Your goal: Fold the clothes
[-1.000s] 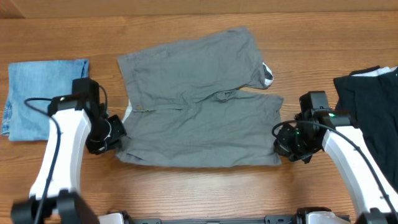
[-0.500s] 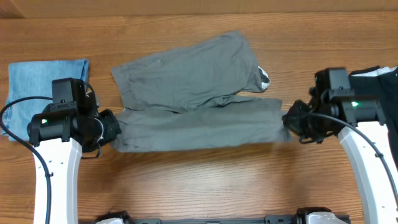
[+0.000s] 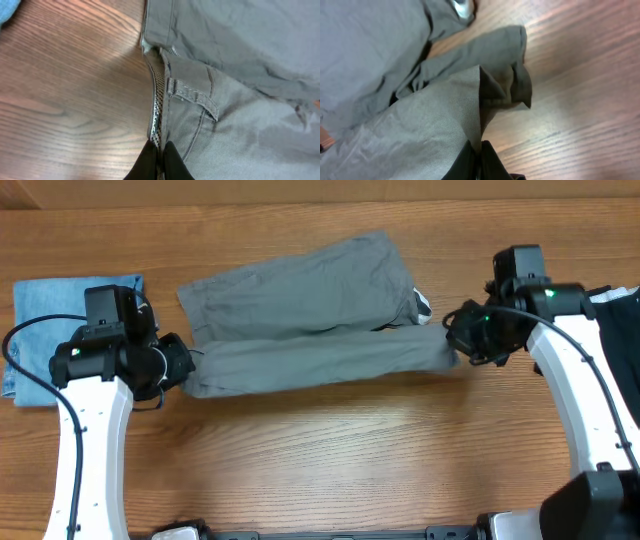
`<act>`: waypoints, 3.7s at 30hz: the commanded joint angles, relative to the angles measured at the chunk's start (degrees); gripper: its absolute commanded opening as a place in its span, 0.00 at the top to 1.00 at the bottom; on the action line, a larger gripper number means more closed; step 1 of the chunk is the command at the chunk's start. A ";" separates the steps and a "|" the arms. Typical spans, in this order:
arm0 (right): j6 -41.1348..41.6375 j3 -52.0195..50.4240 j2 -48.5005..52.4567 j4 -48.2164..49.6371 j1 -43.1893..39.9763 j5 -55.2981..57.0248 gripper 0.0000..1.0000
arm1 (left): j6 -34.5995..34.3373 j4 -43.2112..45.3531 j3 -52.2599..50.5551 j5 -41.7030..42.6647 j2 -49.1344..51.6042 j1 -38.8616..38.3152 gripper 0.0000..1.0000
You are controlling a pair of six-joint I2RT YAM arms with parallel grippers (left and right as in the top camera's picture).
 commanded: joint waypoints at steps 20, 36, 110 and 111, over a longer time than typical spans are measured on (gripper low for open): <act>-1.05 11.37 7.41 20.94 2.97 -1.55 0.96 | -5.84 10.05 6.16 -5.68 9.57 0.26 0.96; -2.40 11.37 12.57 38.80 6.60 -1.53 0.96 | -7.65 16.09 6.16 -11.61 13.51 0.26 0.96; -21.42 21.66 28.24 27.98 9.60 -3.19 0.96 | 2.01 22.84 16.02 -11.04 34.23 -12.41 0.96; -22.29 21.62 28.57 27.98 9.84 -3.41 0.96 | 2.03 23.15 16.00 -10.78 35.21 -12.46 0.96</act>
